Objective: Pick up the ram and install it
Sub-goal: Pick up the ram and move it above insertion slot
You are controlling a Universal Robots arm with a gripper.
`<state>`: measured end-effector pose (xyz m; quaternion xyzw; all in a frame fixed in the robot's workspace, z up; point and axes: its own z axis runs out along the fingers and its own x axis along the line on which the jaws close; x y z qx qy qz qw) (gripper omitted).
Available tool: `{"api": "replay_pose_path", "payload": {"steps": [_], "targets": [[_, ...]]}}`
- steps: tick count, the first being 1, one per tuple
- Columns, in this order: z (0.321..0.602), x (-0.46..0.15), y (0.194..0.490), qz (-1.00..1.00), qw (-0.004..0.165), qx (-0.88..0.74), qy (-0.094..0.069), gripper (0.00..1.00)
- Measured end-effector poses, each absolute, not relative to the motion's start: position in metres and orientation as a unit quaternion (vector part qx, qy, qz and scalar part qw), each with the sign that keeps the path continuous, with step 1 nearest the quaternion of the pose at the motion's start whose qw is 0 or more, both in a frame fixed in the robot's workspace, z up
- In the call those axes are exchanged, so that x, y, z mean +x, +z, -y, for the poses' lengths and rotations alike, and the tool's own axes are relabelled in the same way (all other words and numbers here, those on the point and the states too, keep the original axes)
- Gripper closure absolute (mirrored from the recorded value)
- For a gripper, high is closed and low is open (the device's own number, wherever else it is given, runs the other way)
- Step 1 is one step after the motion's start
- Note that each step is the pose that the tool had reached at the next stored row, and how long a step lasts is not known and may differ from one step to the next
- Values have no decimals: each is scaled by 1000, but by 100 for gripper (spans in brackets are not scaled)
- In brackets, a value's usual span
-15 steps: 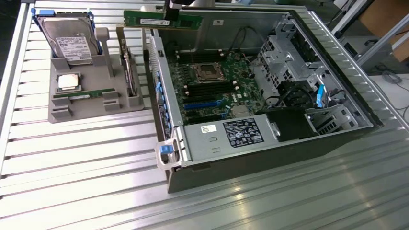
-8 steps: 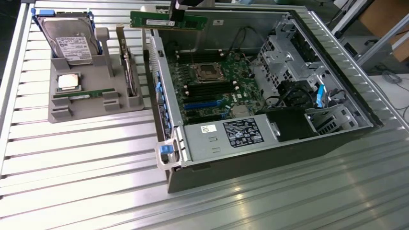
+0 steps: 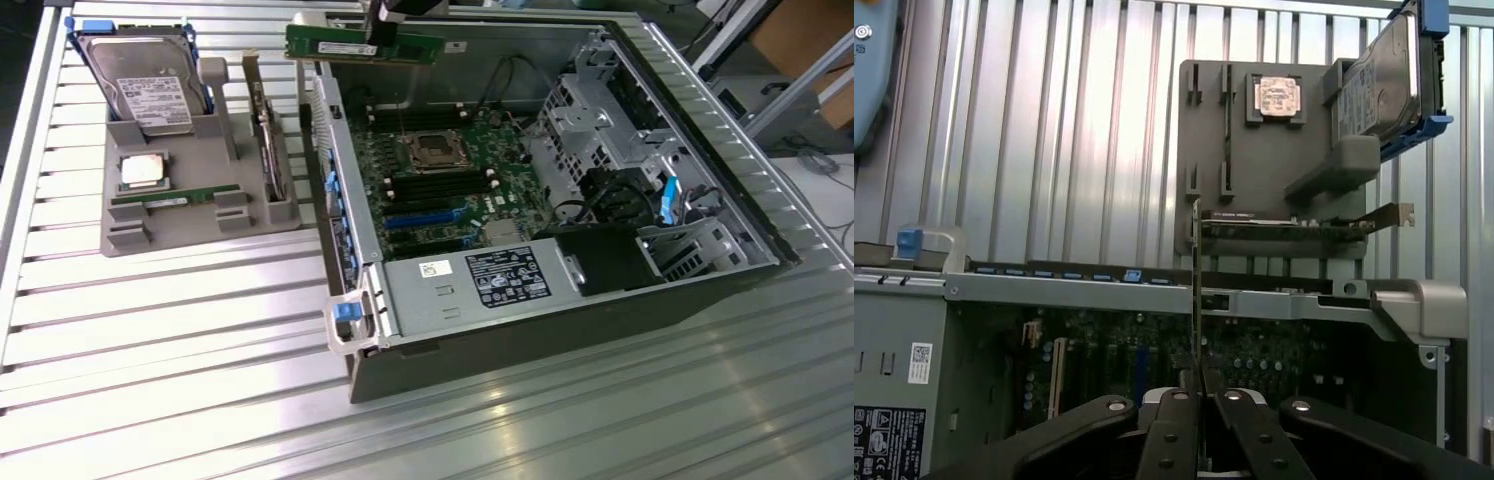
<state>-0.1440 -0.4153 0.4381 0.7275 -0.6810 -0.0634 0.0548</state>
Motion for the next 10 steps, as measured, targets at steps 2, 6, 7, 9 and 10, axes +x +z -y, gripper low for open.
{"api": "replay_pose_path", "payload": {"steps": [2, 6, 7, 9, 10], "targets": [[415, -138, 437, 681, 55, 727, -64, 88], [415, -131, 437, 681, 56, 727, -65, 88], [415, -130, 437, 681, 56, 727, -65, 88], [415, -127, 436, 681, 57, 727, -65, 88], [415, -125, 436, 681, 57, 727, -65, 88]]}}
